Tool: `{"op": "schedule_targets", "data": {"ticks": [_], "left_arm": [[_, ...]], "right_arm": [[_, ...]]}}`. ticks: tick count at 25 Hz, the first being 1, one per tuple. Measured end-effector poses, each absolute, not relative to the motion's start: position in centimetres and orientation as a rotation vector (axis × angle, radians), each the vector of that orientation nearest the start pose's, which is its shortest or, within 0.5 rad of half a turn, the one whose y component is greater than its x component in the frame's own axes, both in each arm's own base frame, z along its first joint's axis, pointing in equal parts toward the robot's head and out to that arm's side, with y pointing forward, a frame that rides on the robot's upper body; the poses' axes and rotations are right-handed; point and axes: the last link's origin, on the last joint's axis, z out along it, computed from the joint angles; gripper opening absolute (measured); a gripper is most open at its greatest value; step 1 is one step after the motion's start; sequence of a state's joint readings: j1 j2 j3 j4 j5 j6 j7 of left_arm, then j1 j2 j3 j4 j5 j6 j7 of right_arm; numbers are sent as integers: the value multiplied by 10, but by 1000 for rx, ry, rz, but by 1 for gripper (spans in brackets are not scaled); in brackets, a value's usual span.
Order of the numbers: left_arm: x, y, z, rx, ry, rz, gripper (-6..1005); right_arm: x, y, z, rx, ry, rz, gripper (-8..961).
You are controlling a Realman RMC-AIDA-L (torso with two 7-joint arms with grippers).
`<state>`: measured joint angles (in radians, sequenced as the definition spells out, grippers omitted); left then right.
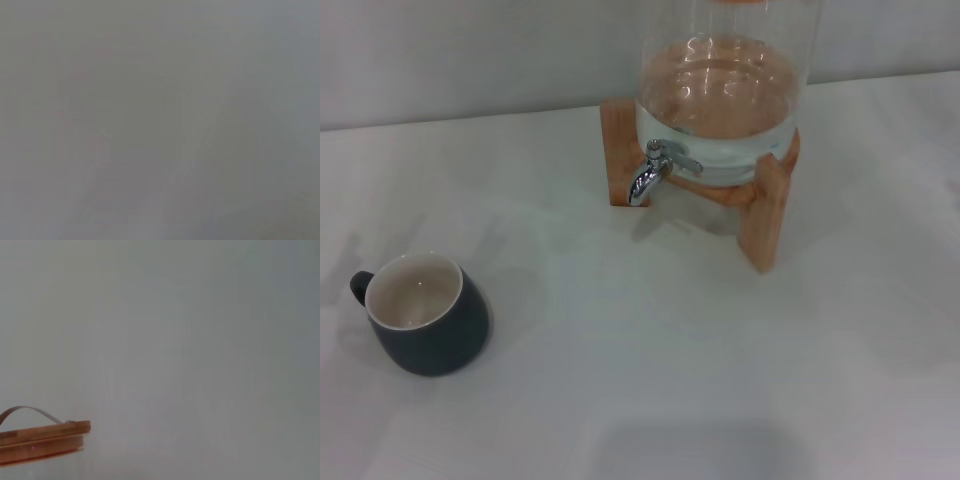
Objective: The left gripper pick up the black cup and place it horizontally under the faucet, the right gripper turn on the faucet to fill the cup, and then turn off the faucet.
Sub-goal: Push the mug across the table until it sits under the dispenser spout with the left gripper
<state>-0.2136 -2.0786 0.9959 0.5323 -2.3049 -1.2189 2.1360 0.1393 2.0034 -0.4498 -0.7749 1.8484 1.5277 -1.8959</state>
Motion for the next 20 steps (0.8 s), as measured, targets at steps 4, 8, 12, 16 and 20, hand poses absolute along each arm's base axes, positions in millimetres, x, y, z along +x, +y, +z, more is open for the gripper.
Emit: {"op": "schedule_targets", "data": {"ticks": [4,8,12,16,20], "left_arm": [[-337,308,55,-1706,-735,-1055,880],[-337,307,55,-1708,-730,-1061,879],[-337,307,54,-1711,-731,-1055,880],[-338,306,52,-1715,-734,-1046,880],[-339,305,51,-1714,-736,-1042,879]], "right_arm": [[359,254,172,-1726,519,984,690],[359,254,171,-1728,520,984,690],[359,254,171,-1728,523,983,690],[359,255,171,-1729,522,983,690],[358,256,171,-1730,522,984,690]]}}
